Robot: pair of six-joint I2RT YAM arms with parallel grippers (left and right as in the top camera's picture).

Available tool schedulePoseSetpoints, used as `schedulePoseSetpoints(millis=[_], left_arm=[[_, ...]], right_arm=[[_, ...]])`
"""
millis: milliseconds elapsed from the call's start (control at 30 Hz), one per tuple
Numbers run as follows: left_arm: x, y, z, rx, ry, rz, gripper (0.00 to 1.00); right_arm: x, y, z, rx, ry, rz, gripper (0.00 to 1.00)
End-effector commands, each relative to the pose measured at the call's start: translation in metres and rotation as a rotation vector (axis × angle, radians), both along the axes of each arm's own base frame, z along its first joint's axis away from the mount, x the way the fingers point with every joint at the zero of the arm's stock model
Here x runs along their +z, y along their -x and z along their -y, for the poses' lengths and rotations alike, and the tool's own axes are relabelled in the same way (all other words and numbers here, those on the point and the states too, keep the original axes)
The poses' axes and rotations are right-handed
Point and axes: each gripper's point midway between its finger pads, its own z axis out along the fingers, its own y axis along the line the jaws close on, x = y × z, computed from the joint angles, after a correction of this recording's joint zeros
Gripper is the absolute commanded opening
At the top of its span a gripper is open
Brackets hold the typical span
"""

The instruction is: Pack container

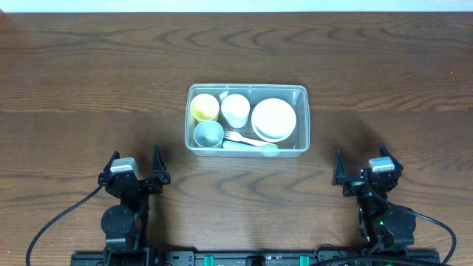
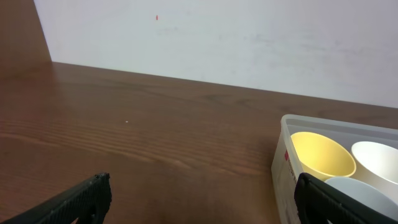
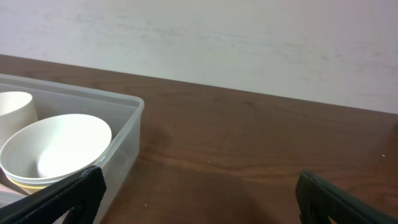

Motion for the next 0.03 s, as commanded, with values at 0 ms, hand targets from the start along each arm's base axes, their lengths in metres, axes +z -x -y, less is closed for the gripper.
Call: schedulePoseSetpoints(millis=[0], left_arm=[[-0.0172,0.0016,-0.0043,0.023,0.001,-0.056,0.94]], right_arm=[[-0.0009,0.0001,0.0003,0.003,0.012,0.002,0.99]])
